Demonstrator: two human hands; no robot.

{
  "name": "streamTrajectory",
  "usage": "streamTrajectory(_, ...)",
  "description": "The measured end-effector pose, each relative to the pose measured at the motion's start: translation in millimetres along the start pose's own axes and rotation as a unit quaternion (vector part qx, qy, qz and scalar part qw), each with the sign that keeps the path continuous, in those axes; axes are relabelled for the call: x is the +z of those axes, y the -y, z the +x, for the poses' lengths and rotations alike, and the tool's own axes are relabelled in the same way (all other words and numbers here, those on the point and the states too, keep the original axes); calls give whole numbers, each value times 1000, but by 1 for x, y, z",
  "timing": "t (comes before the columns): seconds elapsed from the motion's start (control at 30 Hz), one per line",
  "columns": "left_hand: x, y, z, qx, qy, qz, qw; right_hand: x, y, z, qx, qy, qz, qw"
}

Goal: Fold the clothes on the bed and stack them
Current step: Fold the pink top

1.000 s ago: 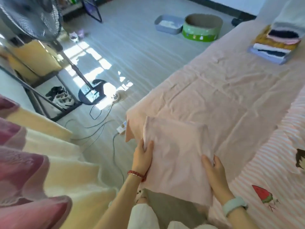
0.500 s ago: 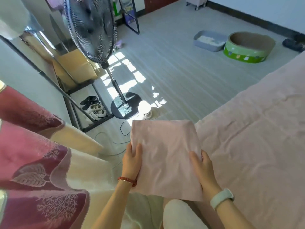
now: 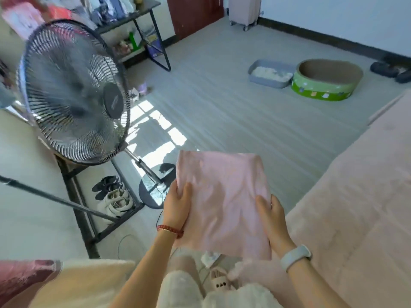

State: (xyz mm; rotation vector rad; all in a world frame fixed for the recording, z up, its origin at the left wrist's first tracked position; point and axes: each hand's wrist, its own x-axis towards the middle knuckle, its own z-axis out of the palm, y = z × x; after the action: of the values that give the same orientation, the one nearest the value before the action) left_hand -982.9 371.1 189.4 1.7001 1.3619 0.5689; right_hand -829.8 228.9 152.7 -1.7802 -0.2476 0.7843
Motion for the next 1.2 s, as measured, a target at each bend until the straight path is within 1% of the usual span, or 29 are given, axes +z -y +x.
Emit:
streamTrajectory(0.07,12,-19,28,15,21,12,1000,-3,11,22,8,-23,13,1000)
streamTrajectory(0.17,40,-50,71,32,78,27,996,-11,25,55,30,-71,44,996)
streamTrajectory(0.3,100,-102,131,71,160,22,984,-34,39,105,47,-152,94,983)
streamTrajectory(0.37,140,-124,163,95,193,23,976,-50,45,141,53,-194,113,973)
streamTrajectory(0.5,236,-176,242,143,237,12,961,-88,70,241,43,-251,133,958)
streamTrajectory(0.67,360,-269,326,193,304,22,933,-147,115,350,42,-321,159,933)
streamTrajectory(0.8,436,-335,348,229,381,36,895,-200,147,387,55,-394,174,901)
streamTrajectory(0.9,485,-374,340,258,445,48,856,-237,156,394,72,-456,189,866)
streamTrajectory(1.07,571,-417,321,287,537,62,791,-293,150,411,106,-544,212,805)
streamTrajectory(1.2,653,-454,298,301,590,86,745,-348,136,436,116,-586,243,764)
